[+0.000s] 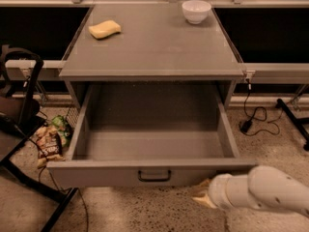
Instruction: Close top drawer
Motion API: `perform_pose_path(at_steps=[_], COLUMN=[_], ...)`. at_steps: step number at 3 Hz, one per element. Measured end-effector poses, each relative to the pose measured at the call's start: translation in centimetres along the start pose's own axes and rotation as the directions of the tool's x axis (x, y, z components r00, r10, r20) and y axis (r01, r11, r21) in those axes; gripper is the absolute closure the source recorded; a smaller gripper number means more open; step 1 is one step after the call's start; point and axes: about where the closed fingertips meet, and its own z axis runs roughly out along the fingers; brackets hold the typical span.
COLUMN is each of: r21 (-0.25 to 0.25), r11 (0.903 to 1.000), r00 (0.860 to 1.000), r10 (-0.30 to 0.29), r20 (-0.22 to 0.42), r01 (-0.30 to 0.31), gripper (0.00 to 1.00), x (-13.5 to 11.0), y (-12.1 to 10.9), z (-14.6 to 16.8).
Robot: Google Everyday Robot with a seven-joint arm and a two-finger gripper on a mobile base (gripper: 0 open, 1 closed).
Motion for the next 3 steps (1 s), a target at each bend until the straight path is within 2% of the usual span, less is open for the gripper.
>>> perform_pose_path(at_steps=[1, 3], r21=[0.001, 0.041], r11=[0.9996, 0.9881], r00=[1.000, 0.988], r10=[-0.029, -0.150], r20=[0.008, 0.044], r01=[0.029, 0.148], gripper=[1.00, 1.00], x=[-0.9, -5.8], y=[-1.0, -7.8], z=[0.3, 1.4])
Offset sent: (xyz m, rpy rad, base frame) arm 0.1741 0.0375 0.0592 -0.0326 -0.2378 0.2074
